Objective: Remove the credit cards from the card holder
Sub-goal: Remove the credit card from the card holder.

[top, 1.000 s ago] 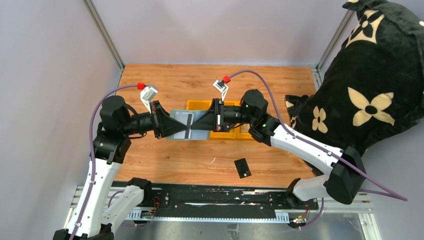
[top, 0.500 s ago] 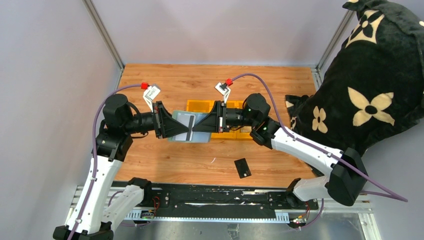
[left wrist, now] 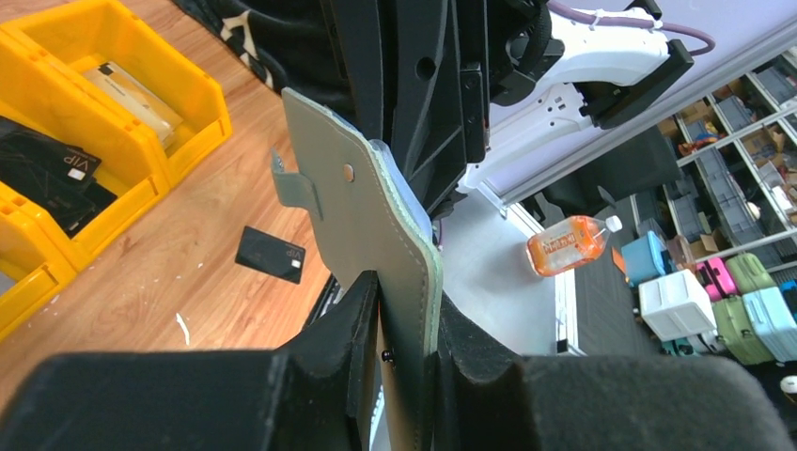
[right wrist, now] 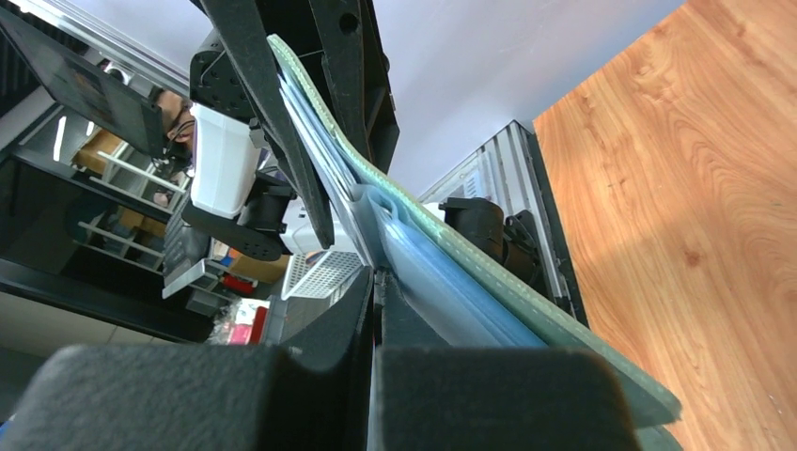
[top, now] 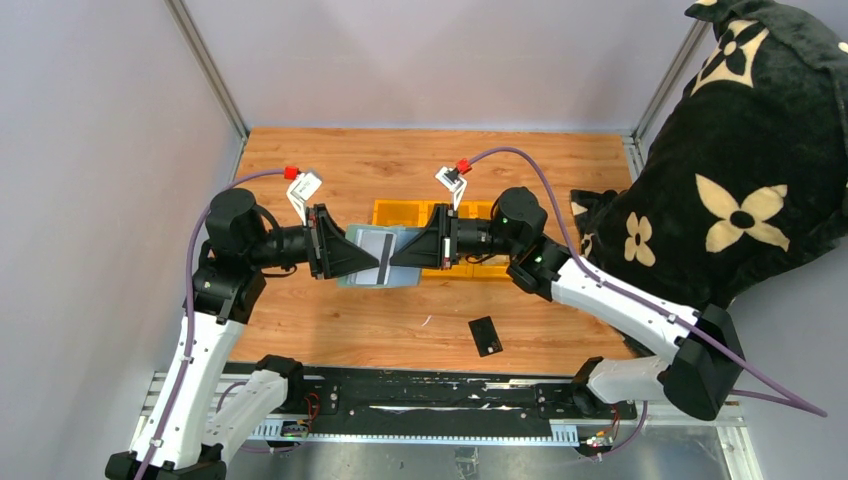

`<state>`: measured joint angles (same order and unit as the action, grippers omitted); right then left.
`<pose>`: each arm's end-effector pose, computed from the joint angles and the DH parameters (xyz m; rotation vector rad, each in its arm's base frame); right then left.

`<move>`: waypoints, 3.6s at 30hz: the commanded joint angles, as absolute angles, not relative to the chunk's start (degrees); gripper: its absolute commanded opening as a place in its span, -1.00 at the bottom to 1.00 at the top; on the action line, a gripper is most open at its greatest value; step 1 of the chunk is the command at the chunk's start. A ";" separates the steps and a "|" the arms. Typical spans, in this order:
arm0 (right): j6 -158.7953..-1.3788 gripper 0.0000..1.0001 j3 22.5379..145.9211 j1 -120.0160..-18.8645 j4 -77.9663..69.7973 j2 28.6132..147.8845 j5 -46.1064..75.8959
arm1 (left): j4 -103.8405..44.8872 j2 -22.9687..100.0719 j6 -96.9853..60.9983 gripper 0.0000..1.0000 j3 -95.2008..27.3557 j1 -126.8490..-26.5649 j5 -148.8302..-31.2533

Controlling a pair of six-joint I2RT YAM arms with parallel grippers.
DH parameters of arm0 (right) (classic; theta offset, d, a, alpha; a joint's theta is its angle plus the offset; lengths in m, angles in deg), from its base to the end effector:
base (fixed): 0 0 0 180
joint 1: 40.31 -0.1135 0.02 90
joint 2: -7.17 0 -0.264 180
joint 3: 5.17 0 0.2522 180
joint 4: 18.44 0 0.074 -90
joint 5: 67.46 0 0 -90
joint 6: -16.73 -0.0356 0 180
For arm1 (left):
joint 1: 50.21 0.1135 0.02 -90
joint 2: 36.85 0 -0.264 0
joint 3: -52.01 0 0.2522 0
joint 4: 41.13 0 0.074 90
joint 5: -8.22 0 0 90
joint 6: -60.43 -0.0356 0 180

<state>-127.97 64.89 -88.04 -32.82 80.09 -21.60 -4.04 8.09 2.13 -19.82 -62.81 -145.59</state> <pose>0.1780 0.2327 0.3732 -0.6888 1.6293 1.9145 0.1359 -0.0631 0.3982 0.5857 1.8080 -1.5035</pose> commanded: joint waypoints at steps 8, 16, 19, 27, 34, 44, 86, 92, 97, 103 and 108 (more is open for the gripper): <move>-122.56 -1.00 65.29 -87.72 -27.33 77.09 -19.68 | -5.06 7.30 3.16 -0.91 -21.34 -63.56 -149.55; -130.79 -0.37 62.51 -87.68 -38.72 78.31 -19.49 | -5.10 6.98 3.12 -1.00 -21.26 -63.57 -149.47; -134.51 -0.33 62.71 -87.69 -44.30 80.11 -20.43 | -5.41 6.95 3.42 -1.00 -21.11 -63.52 -149.46; -136.05 -0.97 61.74 -87.48 -47.40 80.75 -21.77 | -5.58 7.21 3.91 -1.00 -22.58 -63.57 -149.72; -135.69 -1.00 57.94 -85.47 -49.23 77.45 -23.34 | -5.68 8.15 3.63 -0.99 -23.94 -63.56 -149.57; -135.24 -1.00 56.05 -83.62 -48.10 74.75 -23.66 | -5.08 8.84 3.17 -0.75 -24.65 -63.57 -149.19; -135.66 -1.00 58.14 -86.96 -51.33 79.21 -25.37 | -5.26 9.96 4.71 -0.43 -23.97 -63.57 -151.54; -135.53 -1.00 57.01 -85.81 -50.03 77.79 -25.54 | -5.15 9.80 4.87 -0.55 -24.53 -63.57 -151.57; -134.58 -1.00 55.49 -85.00 -48.15 75.48 -25.16 | -5.26 9.80 4.91 -0.57 -24.95 -63.57 -151.48; -134.37 -1.00 55.10 -85.04 -47.42 74.26 -25.26 | -5.49 9.68 4.99 -0.71 -25.20 -63.57 -151.03; -133.74 -1.00 54.72 -84.85 -46.40 73.85 -25.60 | -0.24 9.79 -1.29 -1.00 -26.93 -63.48 -146.55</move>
<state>-135.14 55.86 -85.90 -47.79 75.15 -25.04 -3.28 10.28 3.51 -23.38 -63.46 -148.87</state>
